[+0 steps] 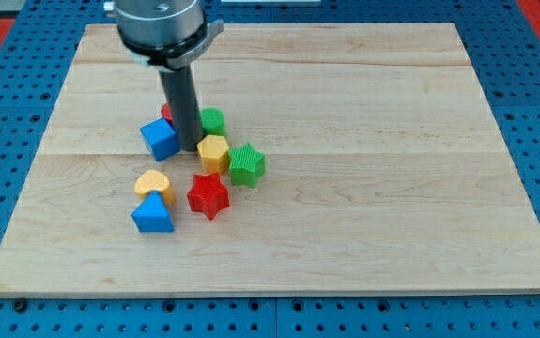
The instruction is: Move the green circle to the top right of the green star
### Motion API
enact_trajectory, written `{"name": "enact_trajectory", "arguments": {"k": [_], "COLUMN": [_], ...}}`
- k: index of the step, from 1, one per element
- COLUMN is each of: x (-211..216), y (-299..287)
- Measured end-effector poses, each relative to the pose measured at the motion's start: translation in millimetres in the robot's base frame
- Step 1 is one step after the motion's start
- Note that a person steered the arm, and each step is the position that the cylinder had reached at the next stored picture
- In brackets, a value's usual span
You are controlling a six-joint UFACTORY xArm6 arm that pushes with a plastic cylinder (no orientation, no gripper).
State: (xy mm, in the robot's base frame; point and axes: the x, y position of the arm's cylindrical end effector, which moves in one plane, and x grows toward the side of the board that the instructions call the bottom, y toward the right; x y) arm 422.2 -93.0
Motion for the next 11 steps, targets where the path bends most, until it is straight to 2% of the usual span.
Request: {"name": "enact_trajectory", "arguments": {"k": [1, 2, 3, 4, 5, 6, 7, 9, 10, 11], "x": [-23.4, -57.4, -61.5, -73.7, -66.7, -40.9, 11.1, 24.9, 37.2, 59.6], "y": [4.3, -33.9, -66.1, -50.5, 9.9, 98.7, 179.0, 171.4, 122.1, 130.8]}}
